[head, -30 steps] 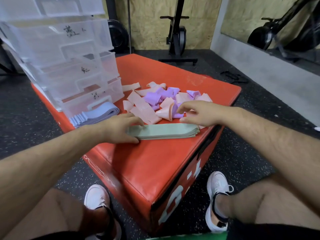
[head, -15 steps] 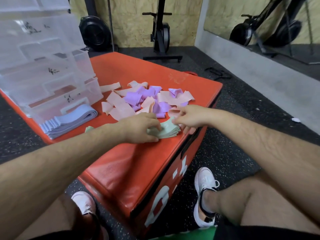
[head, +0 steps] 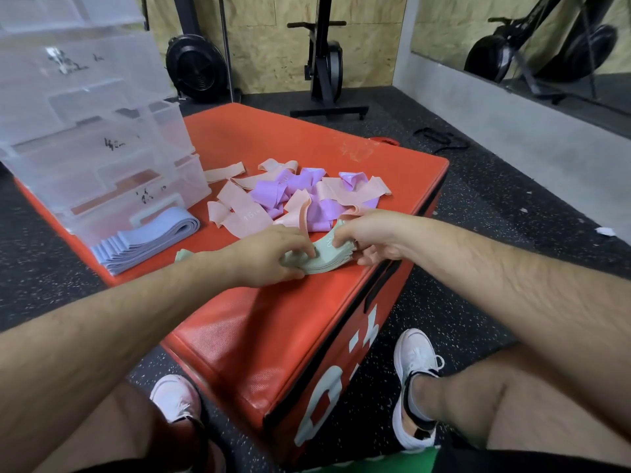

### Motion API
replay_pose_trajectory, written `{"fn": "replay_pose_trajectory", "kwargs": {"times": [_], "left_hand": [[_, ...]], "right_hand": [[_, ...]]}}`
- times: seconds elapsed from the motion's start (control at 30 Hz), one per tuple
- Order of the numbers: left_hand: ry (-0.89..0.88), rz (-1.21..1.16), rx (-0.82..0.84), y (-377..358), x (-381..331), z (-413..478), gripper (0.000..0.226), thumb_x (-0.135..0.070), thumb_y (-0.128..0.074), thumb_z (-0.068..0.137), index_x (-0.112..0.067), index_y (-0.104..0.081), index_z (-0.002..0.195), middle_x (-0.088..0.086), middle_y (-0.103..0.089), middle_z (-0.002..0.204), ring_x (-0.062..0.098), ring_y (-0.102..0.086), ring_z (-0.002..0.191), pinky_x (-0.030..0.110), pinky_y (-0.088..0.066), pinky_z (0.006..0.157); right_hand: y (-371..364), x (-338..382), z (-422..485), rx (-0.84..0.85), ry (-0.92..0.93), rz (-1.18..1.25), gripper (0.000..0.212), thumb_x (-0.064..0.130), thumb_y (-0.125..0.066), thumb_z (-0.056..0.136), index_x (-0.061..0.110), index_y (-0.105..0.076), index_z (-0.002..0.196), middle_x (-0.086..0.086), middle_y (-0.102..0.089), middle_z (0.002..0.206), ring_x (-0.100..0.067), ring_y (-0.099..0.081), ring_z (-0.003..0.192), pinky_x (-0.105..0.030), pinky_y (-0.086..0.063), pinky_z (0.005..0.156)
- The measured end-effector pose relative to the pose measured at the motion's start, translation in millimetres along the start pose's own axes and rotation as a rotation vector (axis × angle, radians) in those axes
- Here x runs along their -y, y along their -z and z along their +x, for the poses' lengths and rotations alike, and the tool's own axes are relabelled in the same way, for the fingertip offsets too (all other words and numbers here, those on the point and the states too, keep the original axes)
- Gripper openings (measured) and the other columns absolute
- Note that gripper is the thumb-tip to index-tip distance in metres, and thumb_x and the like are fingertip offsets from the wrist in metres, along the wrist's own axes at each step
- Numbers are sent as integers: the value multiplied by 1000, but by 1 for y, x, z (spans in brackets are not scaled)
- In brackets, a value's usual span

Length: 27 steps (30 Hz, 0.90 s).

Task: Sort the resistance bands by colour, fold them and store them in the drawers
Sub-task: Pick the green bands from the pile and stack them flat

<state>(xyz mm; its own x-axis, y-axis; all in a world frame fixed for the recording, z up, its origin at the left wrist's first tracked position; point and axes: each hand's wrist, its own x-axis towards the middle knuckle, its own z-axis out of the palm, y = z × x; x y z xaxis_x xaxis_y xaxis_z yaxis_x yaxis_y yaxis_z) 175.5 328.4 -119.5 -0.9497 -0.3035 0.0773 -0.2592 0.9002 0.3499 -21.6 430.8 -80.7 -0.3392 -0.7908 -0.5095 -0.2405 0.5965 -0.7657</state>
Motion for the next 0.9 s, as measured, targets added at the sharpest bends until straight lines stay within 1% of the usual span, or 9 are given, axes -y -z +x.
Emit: {"fn": "replay_pose_trajectory", "kwargs": {"times": [0.07,0.23,0.3,0.4,0.5,0.6,0.67,0.8,0.9], "left_hand": [[8,-35,-4,2,0,-1,39,-20,-81,78,-20,-67,115,-4,-62,117,13,-55,107,7,-39,80],[43,-78,0,6,-2,-5,40,-22,-81,79,-23,-66,116,-5,-58,112,10,-54,105,20,-49,83],[63,-51,8,7,0,-9,41,-26,-82,78,-23,-68,116,-6,-57,108,10,-54,102,19,-46,85],[89,-3,20,13,5,-19,39,-34,-81,78,-26,-68,115,-10,-58,105,9,-53,100,32,-48,91],[112,90,13,23,8,-32,45,-53,-76,75,-30,-69,113,-12,-58,109,10,-52,104,38,-45,95],[223,197,1,36,14,-51,68,-82,-51,59,-43,-65,113,-17,-48,112,13,-47,108,43,-42,96],[322,216,5,43,23,-67,82,-88,-49,50,-46,-58,119,-15,-42,113,15,-42,109,42,-40,99],[407,149,58,46,46,-91,96,-82,-66,47,-40,-51,132,-8,-47,119,17,-44,115,36,-38,105],[399,-1,-6,43,52,-96,70,-48,-88,65,-26,-59,125,-6,-58,114,13,-56,106,18,-44,91]], "right_hand": [[4,1,-2,6,20,21,28,8,-70,82,19,-62,106,-5,-65,105,-18,-63,88,-32,-61,72],[30,2,-14,-80,67,-61,23,7,-73,79,8,-67,101,-4,-62,90,-17,-61,76,-39,-62,82],[46,2,-21,-102,70,-86,22,5,-74,77,3,-68,99,-9,-69,95,-22,-69,85,-38,-63,80],[63,6,-30,-75,62,-140,28,4,-78,77,-4,-69,102,-14,-76,99,-22,-75,82,-30,-61,66],[60,16,-36,-8,82,-103,30,2,-79,77,-6,-69,104,-18,-76,100,-25,-76,84,-28,-61,64],[42,33,-36,28,133,-117,36,6,-82,74,-5,-70,106,-18,-76,101,-28,-76,90,-31,-61,70],[26,44,-36,32,152,-126,36,7,-82,73,-4,-70,105,-19,-76,100,-27,-76,90,-32,-61,70],[-5,64,-35,32,171,-130,26,6,-81,74,0,-70,97,-15,-77,88,-20,-74,71,-28,-61,62],[-30,75,-36,52,171,-184,18,8,-80,76,4,-72,91,-9,-75,80,-18,-73,68,-27,-62,66]]}}
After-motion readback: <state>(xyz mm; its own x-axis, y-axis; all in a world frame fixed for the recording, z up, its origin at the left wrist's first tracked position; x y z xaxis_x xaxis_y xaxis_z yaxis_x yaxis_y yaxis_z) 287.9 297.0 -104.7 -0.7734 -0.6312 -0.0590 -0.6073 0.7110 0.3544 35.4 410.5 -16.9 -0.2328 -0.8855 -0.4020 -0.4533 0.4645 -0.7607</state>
